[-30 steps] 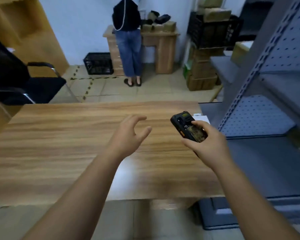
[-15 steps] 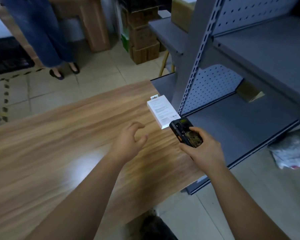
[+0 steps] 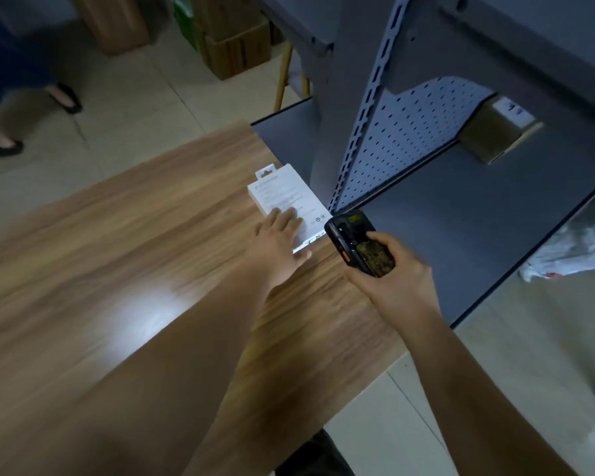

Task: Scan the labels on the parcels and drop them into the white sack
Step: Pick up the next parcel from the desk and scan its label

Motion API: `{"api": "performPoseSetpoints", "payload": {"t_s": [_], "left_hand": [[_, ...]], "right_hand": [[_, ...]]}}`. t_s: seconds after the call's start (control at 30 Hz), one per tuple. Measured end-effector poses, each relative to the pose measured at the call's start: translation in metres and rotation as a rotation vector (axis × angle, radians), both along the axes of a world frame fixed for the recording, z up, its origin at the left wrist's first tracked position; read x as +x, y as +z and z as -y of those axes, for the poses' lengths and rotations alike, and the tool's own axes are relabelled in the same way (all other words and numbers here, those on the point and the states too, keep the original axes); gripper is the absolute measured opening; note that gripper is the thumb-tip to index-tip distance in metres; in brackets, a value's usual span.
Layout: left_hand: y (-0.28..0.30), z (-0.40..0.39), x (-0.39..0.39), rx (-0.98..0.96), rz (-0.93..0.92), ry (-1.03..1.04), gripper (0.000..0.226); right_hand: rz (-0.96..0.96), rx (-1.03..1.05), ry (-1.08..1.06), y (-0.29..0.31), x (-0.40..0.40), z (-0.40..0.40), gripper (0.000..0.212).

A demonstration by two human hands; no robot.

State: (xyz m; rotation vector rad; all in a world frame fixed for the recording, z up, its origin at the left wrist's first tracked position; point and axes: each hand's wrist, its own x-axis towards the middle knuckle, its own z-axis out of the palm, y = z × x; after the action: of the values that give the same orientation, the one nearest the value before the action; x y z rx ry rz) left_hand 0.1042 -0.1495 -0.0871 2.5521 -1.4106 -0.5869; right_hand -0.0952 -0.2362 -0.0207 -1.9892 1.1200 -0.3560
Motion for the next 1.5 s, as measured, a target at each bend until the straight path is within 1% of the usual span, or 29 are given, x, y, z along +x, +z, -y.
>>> {"api": "performPoseSetpoints", "payload": {"t_s": [0.07, 0.13, 0.23, 0.3, 0.37, 0.43, 0.47, 0.57, 0.6, 0.67, 0.73, 0.83, 0.87, 0.9, 0.97, 1.0, 1.07, 1.17, 1.23, 1.3, 1.37, 1.5], "left_hand": [[-0.004, -0.008, 0.008, -0.001, 0.067, -0.046, 0.058], [-0.003, -0.028, 0.02, -0.005, 0.104, -0.048, 0.051], [0.001, -0.08, 0.046, 0.008, 0.069, 0.046, 0.056], [0.005, -0.123, 0.059, -0.063, 0.089, 0.152, 0.049], [0.01, -0.158, 0.07, -0.113, 0.117, 0.277, 0.058], [0.014, -0.18, 0.077, -0.047, 0.098, 0.403, 0.059], [0.015, -0.187, 0.079, 0.005, 0.089, 0.438, 0.06], [0.013, -0.196, 0.079, 0.078, 0.081, 0.504, 0.084], [0.013, -0.195, 0.076, 0.076, 0.088, 0.528, 0.088], [0.015, -0.189, 0.072, 0.054, 0.095, 0.575, 0.085], [0.022, -0.187, 0.068, -0.008, 0.018, 0.655, 0.076], [0.036, -0.199, 0.069, -0.216, -0.31, 0.841, 0.067], [0.042, -0.207, 0.071, -0.29, -0.394, 0.886, 0.066], [0.046, -0.213, 0.073, -0.338, -0.421, 0.912, 0.063], [0.055, -0.222, 0.082, -0.35, -0.324, 0.896, 0.055], [0.058, -0.222, 0.085, -0.339, -0.256, 0.876, 0.053], [0.064, -0.214, 0.089, -0.287, -0.189, 0.833, 0.05], [0.068, -0.197, 0.089, -0.108, -0.139, 0.781, 0.059], [0.071, -0.189, 0.09, -0.018, -0.1, 0.787, 0.046], [0.075, -0.186, 0.09, -0.005, -0.107, 0.817, 0.035], [0.081, -0.188, 0.086, -0.098, -0.172, 0.885, 0.033], [0.106, -0.207, 0.079, -0.462, -0.336, 0.983, 0.026]], "right_hand": [[0.006, 0.006, -0.006, -0.003, 0.006, -0.003, 0.057], [0.012, 0.009, 0.006, -0.006, 0.014, -0.009, 0.059], [0.02, 0.033, 0.052, -0.008, 0.03, -0.023, 0.059], [0.014, 0.056, 0.097, -0.008, 0.043, -0.034, 0.059], [-0.003, 0.078, 0.145, -0.01, 0.055, -0.045, 0.061], [0.001, 0.091, 0.19, -0.011, 0.066, -0.058, 0.065], [0.003, 0.101, 0.205, -0.011, 0.071, -0.064, 0.067], [-0.017, 0.081, 0.254, -0.008, 0.08, -0.078, 0.066], [-0.022, 0.069, 0.264, -0.007, 0.082, -0.082, 0.064], [-0.014, 0.049, 0.277, -0.005, 0.084, -0.087, 0.064], [-0.012, 0.047, 0.293, -0.002, 0.086, -0.091, 0.063], [-0.003, 0.057, 0.304, 0.003, 0.088, -0.094, 0.063], [-0.001, 0.056, 0.307, 0.005, 0.088, -0.095, 0.063], [-0.002, 0.057, 0.309, 0.007, 0.088, -0.095, 0.063], [-0.005, 0.062, 0.315, 0.011, 0.088, -0.095, 0.064], [-0.006, 0.062, 0.318, 0.012, 0.087, -0.095, 0.064], [-0.002, 0.06, 0.325, 0.015, 0.084, -0.094, 0.064], [-0.014, 0.065, 0.331, 0.019, 0.078, -0.091, 0.065], [-0.018, 0.061, 0.338, 0.021, 0.074, -0.088, 0.065], [-0.013, 0.062, 0.345, 0.026, 0.072, -0.086, 0.066], [-0.003, 0.063, 0.359, 0.034, 0.074, -0.085, 0.065], [0.036, 0.013, 0.412, 0.067, 0.088, -0.088, 0.065]]}}
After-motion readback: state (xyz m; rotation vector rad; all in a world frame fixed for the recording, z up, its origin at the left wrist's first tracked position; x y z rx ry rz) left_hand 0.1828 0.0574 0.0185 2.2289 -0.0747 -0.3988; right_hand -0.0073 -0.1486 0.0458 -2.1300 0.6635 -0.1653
